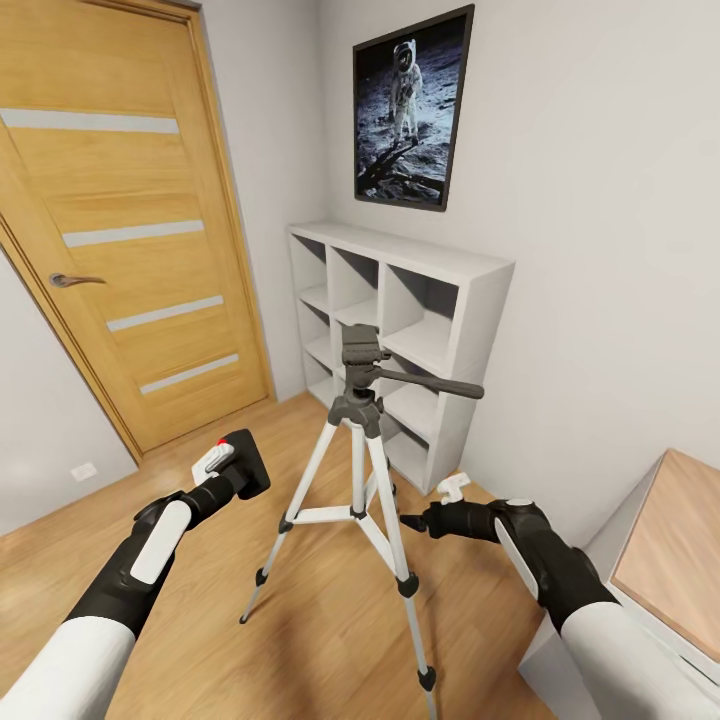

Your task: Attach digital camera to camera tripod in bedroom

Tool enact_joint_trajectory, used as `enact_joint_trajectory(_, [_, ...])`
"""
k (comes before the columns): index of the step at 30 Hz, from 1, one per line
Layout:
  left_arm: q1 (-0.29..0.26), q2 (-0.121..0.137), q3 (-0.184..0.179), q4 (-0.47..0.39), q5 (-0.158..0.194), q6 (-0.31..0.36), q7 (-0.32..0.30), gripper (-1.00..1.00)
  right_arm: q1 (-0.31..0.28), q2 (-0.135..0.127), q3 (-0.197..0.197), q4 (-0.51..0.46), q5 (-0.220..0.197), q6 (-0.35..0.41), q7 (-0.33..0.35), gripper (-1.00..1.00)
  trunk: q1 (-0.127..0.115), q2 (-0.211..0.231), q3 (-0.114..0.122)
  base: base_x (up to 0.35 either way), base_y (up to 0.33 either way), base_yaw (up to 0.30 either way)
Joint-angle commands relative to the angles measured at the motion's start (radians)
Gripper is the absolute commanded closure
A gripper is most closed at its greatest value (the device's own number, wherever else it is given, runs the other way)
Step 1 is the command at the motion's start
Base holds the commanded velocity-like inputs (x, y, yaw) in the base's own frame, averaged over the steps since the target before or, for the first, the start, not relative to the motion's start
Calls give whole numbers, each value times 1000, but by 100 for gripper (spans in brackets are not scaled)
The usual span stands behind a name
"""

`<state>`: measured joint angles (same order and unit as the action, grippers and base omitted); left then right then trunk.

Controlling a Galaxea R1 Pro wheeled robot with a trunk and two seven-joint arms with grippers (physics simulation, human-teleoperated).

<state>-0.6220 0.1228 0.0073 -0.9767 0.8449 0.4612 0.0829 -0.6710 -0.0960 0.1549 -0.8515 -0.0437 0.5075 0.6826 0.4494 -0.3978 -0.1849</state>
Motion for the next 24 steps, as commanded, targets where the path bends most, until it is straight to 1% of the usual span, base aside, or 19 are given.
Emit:
enact_joint_trajectory(1, [-1, 0, 0, -2, 10, 5, 6, 100, -1, -1, 2, -1, -6, 7, 1, -100, 1, -2, -2, 0, 0, 0])
enact_joint_trajectory(9, [-1, 0, 0, -2, 10, 5, 6, 100, -1, -2, 7, -2, -16, 12, 8, -100, 1, -2, -2, 0, 0, 0])
enact_joint_trajectory(11, [-1, 0, 0, -2, 10, 5, 6, 100, -1, -5, 9, -2, -17, 15, 23, -100, 1, -2, -2, 0, 0, 0])
enact_joint_trajectory(14, [-1, 0, 0, -2, 10, 5, 6, 100, -1, -8, 10, -1, -17, 17, 63, -100, 1, -2, -2, 0, 0, 0])
enact_joint_trajectory(15, [-1, 0, 0, -2, 10, 5, 7, 100, -1, -10, 10, 2, -13, 17, 101, -100, 1, -2, -2, 0, 0, 0])
enact_joint_trajectory(17, [-1, 0, 0, -2, 10, 5, 6, 100, -1, -11, 10, 5, -8, 14, 140, -100, 1, -2, -2, 0, 0, 0])
enact_joint_trajectory(18, [0, 0, 0, -2, 10, 5, 6, 100, -1, -12, 11, 8, -5, 12, 172, -100, 1, -2, -2, 0, 0, 0])
enact_joint_trajectory(22, [-1, 0, 0, -2, 10, 5, 6, 100, -1, -13, 11, 12, -1, 7, 221, -100, 1, -2, -2, 0, 0, 0])
enact_joint_trajectory(24, [0, 0, 0, -2, 10, 5, 6, 100, -1, -13, 11, 12, -1, 7, 224, -100, 1, -2, -2, 0, 0, 0])
